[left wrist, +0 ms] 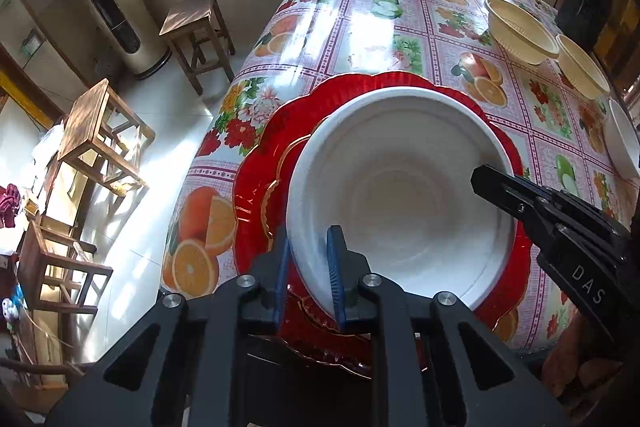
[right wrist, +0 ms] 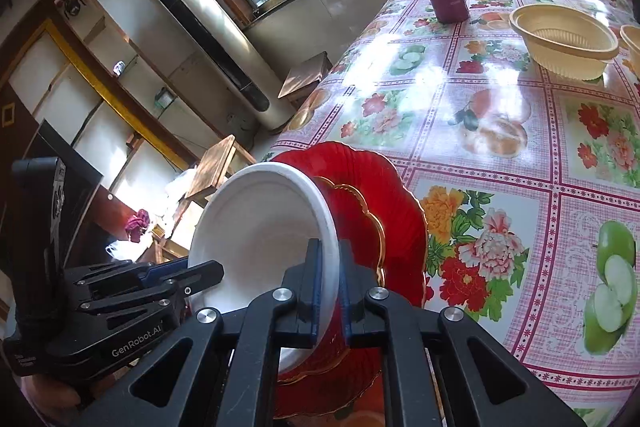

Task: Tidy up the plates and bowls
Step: 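Set the white bowl into the stacked red plates and open the left tool, then move the open left tool to the second white bowl beside the kettle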

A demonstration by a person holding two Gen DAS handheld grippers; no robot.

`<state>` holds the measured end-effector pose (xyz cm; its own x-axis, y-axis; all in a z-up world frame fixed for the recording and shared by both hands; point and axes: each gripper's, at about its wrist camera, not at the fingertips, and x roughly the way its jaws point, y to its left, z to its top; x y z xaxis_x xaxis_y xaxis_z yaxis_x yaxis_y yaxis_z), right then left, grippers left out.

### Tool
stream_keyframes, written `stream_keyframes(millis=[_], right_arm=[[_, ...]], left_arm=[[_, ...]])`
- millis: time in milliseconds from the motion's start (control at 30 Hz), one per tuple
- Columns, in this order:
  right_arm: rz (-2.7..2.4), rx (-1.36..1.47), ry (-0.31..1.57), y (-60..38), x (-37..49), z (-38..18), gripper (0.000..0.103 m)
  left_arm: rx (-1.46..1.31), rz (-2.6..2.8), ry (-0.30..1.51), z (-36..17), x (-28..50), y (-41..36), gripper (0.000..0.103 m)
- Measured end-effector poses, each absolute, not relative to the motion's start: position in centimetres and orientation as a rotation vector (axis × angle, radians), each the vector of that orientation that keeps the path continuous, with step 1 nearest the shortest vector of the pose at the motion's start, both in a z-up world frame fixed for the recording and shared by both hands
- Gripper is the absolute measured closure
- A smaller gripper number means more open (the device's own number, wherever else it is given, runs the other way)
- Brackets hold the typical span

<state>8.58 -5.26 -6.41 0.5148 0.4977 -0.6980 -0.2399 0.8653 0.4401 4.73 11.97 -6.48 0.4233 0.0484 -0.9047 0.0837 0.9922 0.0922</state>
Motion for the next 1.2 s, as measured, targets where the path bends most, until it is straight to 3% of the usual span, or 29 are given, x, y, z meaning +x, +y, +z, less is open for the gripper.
stream_keyframes(millis=[133,167,200,267,367,500,600,667,767,1200], right_arm=[[0.408,0.104,0.865,-2.9,7.0,-6.4,0.09],[0.398,0.05,0.854,-2.4,6.5,-6.4,0.086],[0.394,0.012,0.843,-2.1,6.1,-6.3,0.074],[0.386,-0.023,0.805,-2.1,5.2,-5.6,0.055],[0.395,0.0,0.719,-3.4,4.3,-3.7,0.045],[0.394,0.067,0.598,-6.8,3.1,-1.5,0.034],[0.353,0.106,0.525,-10.0,2.1,-0.5,0.032],[0.313,0.127,0.494,-12.5,1.8,-0.3,0.031],[0.244,0.154,0.478,-16.4,1.4,-0.4,0.03],[-0.104,0.246,0.43,-35.4,-2.9,-0.3,0.022]], left_arm=[[0.176,0.02,1.122,-6.9,4.1,12.1,0.083],[0.19,0.039,1.112,-6.8,4.0,12.3,0.081],[0.2,0.058,1.099,-6.6,3.8,12.5,0.079],[0.215,0.09,1.061,-5.8,3.3,12.9,0.065],[0.249,0.14,0.976,-4.3,2.1,13.1,0.038],[0.314,0.214,0.84,-1.9,0.4,12.5,0.037],[0.309,0.236,0.73,0.4,-0.8,11.7,0.032],[0.292,0.219,0.662,2.0,-1.6,10.6,0.021],[0.267,0.114,0.607,3.7,-2.3,7.7,0.02],[0.304,-0.344,0.882,-0.5,0.5,-10.4,0.02]])
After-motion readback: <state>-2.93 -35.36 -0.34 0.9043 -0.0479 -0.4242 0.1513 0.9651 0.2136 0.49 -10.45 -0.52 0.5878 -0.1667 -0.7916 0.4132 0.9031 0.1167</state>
